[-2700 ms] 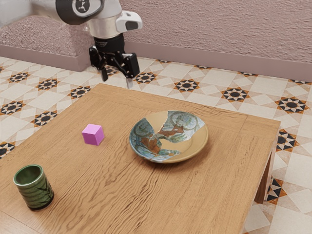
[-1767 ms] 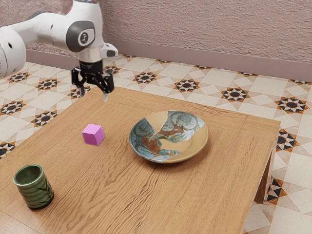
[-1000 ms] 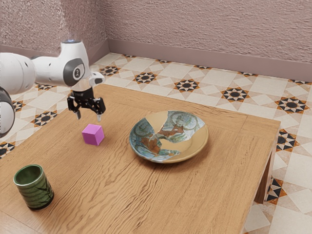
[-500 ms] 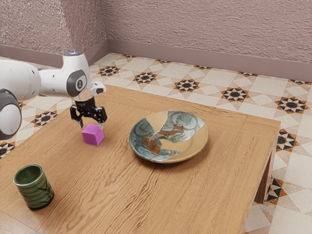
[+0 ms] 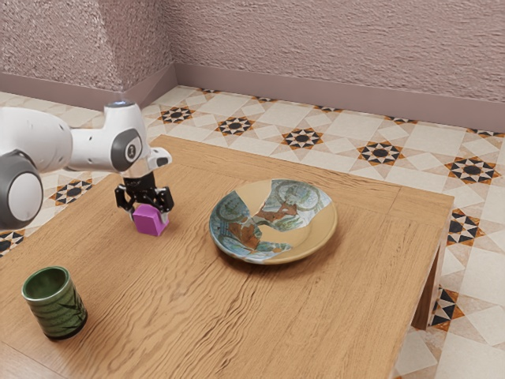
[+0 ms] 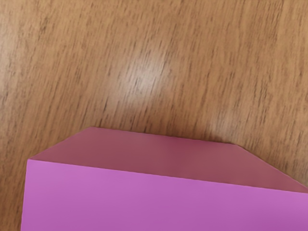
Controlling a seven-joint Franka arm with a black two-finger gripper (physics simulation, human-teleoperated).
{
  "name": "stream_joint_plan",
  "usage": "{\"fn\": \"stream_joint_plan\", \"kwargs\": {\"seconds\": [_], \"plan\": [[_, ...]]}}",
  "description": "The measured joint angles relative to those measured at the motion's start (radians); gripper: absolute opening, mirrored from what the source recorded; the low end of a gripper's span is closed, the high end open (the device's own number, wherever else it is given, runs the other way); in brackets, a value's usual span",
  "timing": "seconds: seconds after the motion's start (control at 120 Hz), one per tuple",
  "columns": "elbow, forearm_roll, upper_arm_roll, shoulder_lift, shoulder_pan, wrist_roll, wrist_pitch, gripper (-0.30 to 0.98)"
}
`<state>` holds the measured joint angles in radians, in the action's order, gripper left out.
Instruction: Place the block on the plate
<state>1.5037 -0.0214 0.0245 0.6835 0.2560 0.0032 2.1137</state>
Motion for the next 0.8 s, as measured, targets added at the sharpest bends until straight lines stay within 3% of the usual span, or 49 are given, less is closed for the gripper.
{"fn": "stream_joint_plan", "kwargs": {"seconds": [0.308, 0.55, 0.8], "plan": [[0.001, -0.018, 0.0, 0.008, -0.001, -0.001, 0.01, 0.48], [0.002, -0.016, 0.0, -0.016, -0.001, -0.003, 0.011, 0.45], [0.064, -0.012, 0.0, -0.162, -0.025, -0.005, 0.004, 0.43]]}}
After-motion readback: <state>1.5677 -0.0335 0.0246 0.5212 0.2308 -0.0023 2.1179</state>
